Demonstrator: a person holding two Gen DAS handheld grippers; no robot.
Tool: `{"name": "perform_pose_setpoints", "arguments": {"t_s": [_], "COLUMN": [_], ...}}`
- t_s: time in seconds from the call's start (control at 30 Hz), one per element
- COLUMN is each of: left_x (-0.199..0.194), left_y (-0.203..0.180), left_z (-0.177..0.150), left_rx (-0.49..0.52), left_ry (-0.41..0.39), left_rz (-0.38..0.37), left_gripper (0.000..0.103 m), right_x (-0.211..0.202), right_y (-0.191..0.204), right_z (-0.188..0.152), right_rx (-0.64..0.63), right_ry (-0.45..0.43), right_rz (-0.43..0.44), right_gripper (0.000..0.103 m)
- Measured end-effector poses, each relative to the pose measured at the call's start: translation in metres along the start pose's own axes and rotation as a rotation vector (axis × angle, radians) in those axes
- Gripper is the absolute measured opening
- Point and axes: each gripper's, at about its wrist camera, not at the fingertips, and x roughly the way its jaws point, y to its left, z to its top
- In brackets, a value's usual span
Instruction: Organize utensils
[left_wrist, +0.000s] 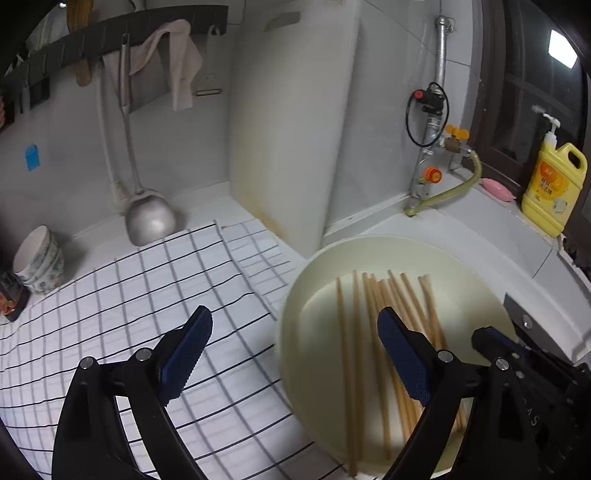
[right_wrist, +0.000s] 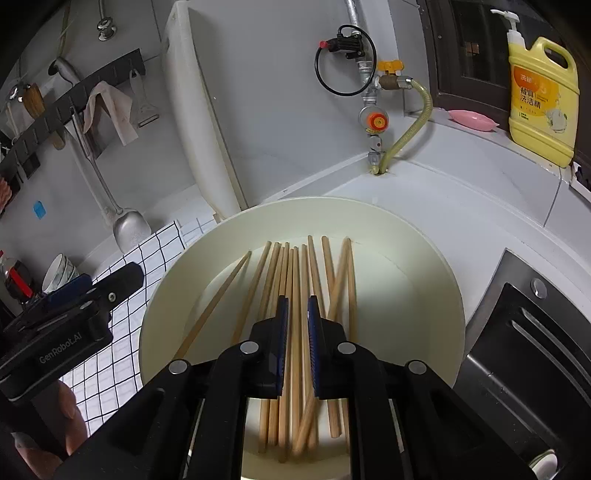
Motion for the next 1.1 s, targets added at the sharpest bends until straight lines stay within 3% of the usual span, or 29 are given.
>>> {"name": "perform_pose_setpoints", "arguments": {"t_s": [0.13,0.63,1.1], "left_x": [-0.01,-0.038,-0.053], "left_y": [0.009,0.034,0.039], "left_z": [-0.004,-0.018,-0.023], "left_rx": [0.003,-0.016,-0.033], "left_ry": [-0.003,-0.03,-0.026], "left_rz": [0.028,0.07,0.061], "left_gripper": [0.095,0.095,0.096], "right_x": [-0.008,-0.03,-0.04], "right_y": [0.007,0.038,0.048], "right_z": [0.0,-0.016,-0.023], "right_rx": [-0.021,-0.085,-0.105], "right_ry": [-0.017,-0.032,-0.051], "right_rz": [-0.002,0.006,0.006], "right_gripper": [0.012,0.017,0.025]}}
